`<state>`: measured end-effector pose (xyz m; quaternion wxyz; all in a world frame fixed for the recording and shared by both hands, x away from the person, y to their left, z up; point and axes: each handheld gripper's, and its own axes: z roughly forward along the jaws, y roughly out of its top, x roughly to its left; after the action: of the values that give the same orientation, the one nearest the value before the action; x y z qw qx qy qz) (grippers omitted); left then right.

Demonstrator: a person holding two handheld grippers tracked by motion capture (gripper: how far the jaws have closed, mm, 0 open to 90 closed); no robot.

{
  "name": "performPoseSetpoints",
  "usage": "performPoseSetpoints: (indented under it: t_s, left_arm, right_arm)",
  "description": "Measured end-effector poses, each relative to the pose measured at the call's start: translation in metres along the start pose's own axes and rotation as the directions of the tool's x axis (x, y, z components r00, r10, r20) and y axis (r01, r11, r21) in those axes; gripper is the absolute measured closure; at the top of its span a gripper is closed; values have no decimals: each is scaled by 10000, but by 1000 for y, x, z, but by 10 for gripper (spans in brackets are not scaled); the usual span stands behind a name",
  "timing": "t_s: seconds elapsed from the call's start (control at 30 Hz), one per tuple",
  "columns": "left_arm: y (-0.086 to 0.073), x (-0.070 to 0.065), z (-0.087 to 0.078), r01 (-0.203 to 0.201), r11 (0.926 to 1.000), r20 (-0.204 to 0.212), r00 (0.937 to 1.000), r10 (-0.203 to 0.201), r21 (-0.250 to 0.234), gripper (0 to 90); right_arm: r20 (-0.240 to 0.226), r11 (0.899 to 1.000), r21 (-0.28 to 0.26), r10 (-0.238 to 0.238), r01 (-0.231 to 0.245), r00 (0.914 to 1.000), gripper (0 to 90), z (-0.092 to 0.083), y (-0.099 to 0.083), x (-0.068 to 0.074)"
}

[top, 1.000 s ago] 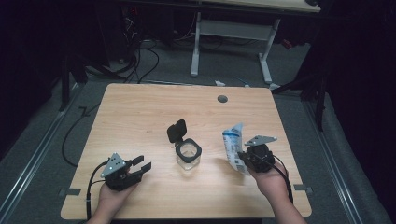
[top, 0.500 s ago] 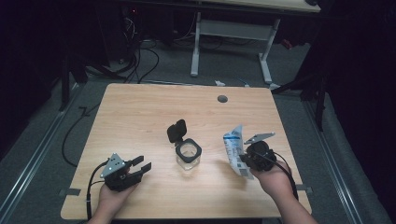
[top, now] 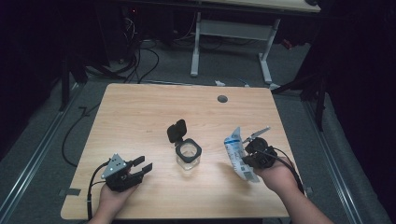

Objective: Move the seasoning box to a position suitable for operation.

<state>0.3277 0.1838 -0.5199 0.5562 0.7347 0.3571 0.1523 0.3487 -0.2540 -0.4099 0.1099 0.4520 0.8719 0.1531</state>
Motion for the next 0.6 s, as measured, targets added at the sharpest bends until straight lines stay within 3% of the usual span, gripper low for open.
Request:
performPoseSetpoints:
  t_s: [0.4,0.6]
  left_arm:
    - [0,-4,2,-191,9998,164,9997,190,34,509]
    - [-1,-13,6,-600,9982,417,9973,596,83,481]
  right_arm:
    - [-91,9946,873,-553,559,9984,900,-6,8,8]
    - [-115,9911,1132,-689,698,9976,900,-10,11,11]
